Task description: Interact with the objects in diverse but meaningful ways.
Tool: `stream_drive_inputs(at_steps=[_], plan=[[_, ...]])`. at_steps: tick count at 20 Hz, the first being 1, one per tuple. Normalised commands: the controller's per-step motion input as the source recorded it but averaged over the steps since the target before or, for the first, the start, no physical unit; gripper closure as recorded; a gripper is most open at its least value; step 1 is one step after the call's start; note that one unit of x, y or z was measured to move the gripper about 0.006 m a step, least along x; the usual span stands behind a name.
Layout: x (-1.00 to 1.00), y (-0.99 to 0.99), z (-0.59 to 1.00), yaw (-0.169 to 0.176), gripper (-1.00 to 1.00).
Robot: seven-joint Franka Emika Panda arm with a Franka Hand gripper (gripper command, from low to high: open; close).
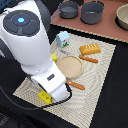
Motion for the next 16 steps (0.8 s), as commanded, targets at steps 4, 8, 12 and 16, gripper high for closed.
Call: stream_drive_inputs(at_steps=[4,8,12,16], plan=[[0.29,-0.05,0.00,0.016,1.00],[0.33,-0.04,0.00,0.014,1.00],[0.39,-0.06,0.11,0.009,1.00],[0.49,-0.01,0.74,0.000,1.00]])
